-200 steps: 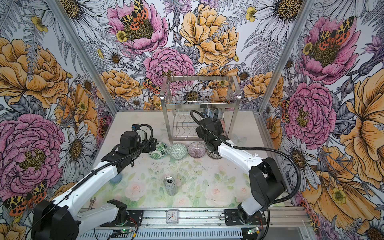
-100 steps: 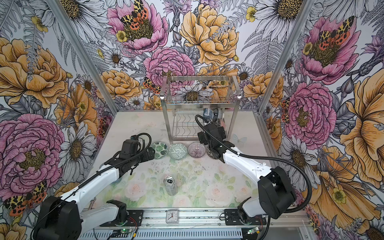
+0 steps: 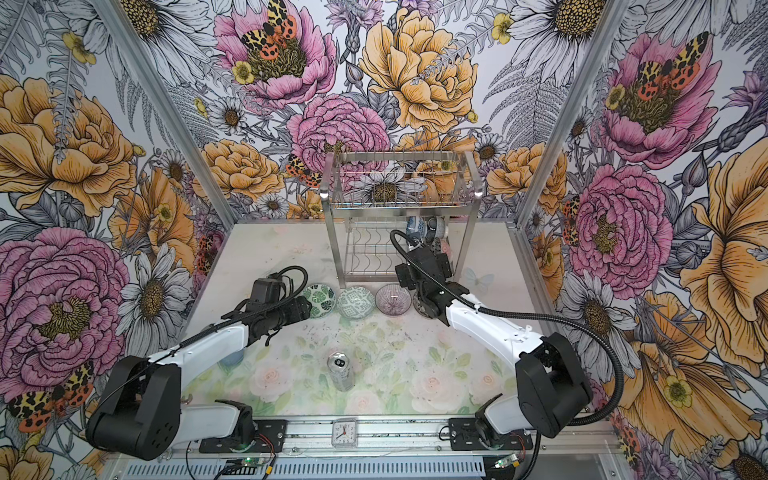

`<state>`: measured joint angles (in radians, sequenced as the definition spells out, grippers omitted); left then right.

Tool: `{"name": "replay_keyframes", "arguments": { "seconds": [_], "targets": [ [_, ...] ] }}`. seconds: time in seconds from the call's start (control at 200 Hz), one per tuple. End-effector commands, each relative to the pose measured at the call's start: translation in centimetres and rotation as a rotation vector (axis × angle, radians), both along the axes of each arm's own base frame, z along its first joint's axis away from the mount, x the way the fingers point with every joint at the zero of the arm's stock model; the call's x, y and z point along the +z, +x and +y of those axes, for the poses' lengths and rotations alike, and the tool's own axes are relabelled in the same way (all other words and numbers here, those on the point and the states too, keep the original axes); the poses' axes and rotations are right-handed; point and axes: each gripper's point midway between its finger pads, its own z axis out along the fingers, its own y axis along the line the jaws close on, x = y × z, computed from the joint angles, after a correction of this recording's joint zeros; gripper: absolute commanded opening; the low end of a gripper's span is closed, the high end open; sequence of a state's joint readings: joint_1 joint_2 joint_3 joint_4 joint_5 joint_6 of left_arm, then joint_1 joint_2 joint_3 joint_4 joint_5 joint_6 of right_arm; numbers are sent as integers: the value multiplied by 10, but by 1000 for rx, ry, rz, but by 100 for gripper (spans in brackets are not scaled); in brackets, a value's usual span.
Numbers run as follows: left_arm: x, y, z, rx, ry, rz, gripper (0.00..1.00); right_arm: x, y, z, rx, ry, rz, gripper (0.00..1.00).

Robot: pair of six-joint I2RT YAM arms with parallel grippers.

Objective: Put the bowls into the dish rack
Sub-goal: 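Lower left gripper onto the green monstera-leaf bowl rim and close it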

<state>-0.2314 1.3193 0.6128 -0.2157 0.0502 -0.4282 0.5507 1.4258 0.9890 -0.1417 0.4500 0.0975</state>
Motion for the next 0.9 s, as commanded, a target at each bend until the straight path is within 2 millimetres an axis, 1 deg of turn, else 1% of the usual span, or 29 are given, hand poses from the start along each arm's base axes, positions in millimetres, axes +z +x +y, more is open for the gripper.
{"name": "replay_keyframes", "arguments": {
  "seconds": [0.0, 0.235, 0.43, 0.58, 0.746, 0.896],
  "targets": [
    [10, 13, -4, -3, -35, -45, 75, 20, -4, 1, 1, 43, -49, 100],
    [2, 18, -6, -10, -45, -31, 65, 32, -10, -3, 5, 55, -82, 100],
    [2, 21, -7, -10, -47, -39, 59, 32, -15, -5, 14, 52, -89, 100],
    [4, 22, -7, -14, -44, -46, 48, 37, -18, -7, 13, 63, -99, 100],
    [5, 21, -2, -1, -38, -60, 38, 42, -21, -10, 9, 66, -109, 100],
    [5, 21, -1, 1, -38, -66, 25, 44, -23, -13, 4, 60, -111, 100]
  ]
}}
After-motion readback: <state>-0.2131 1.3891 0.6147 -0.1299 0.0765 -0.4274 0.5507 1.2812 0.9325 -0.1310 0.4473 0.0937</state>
